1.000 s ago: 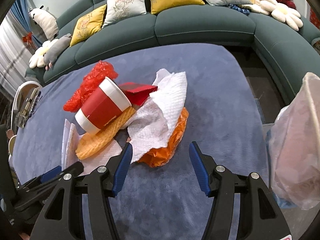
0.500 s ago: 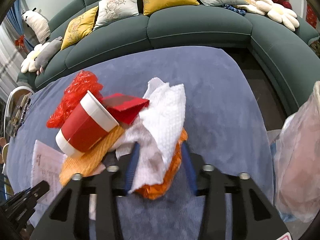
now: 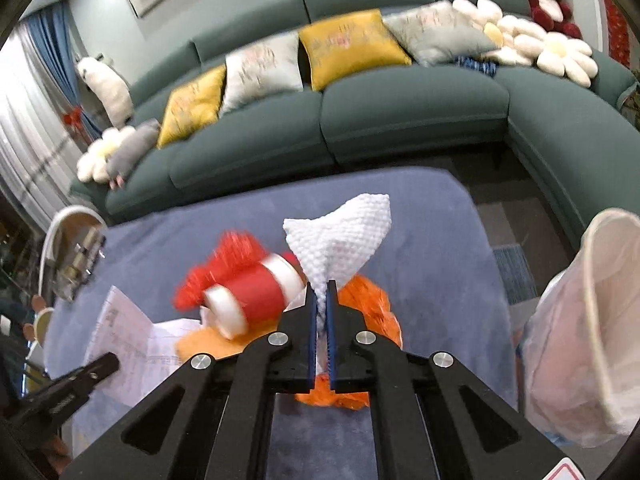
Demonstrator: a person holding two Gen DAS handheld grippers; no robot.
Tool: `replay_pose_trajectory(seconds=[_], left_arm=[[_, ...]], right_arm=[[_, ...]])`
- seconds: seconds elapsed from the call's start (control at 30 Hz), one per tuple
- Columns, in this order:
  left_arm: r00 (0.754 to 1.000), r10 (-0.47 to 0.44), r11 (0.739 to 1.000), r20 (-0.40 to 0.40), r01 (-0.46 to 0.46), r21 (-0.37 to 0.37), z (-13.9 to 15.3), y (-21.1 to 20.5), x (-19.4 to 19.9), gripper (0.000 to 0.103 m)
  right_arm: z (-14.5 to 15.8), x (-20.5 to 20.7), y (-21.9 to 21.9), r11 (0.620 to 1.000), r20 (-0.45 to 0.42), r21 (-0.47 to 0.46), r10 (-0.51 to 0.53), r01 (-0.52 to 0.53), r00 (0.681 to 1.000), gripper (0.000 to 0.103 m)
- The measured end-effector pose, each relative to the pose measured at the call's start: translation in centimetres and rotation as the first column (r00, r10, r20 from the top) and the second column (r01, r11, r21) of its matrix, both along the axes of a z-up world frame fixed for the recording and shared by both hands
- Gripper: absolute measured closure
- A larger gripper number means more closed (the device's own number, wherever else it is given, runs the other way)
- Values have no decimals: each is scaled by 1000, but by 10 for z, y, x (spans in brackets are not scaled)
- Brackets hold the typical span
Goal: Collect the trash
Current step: 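Grasp the white papers with the left tool while the right tool grasps the white towel, then carry the papers and towel over the wastebasket and open both tools to drop them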
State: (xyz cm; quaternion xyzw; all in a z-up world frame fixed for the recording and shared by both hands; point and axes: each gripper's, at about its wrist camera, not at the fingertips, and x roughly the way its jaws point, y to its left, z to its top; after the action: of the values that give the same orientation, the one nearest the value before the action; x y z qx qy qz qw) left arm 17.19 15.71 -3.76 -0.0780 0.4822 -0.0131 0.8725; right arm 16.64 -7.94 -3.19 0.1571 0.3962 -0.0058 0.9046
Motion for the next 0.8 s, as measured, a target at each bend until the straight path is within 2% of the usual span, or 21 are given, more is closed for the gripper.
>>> replay_pose_trajectory(seconds=[0.13,0.4,0.6,0.8], left_arm=[[998,-17,1000,56,17,-9,27,-9,-12,96],[986,-66,998,153,69,-13,77,-36,-30,97],[974,-140,990,176,143,-2,91,-79,-41,97],[949,-259,965,181,260,22,94,-150,-51,97]], right_arm=[[34,-13,-11,1000,67,21,-2,0,998,99],[77,-49,-39,999,162,24,-34,30,986,99],[91,-79,-71,997,196,7,-83,83,977,99],[89,-109,-120,986,185,-15,-162,168,969,99]])
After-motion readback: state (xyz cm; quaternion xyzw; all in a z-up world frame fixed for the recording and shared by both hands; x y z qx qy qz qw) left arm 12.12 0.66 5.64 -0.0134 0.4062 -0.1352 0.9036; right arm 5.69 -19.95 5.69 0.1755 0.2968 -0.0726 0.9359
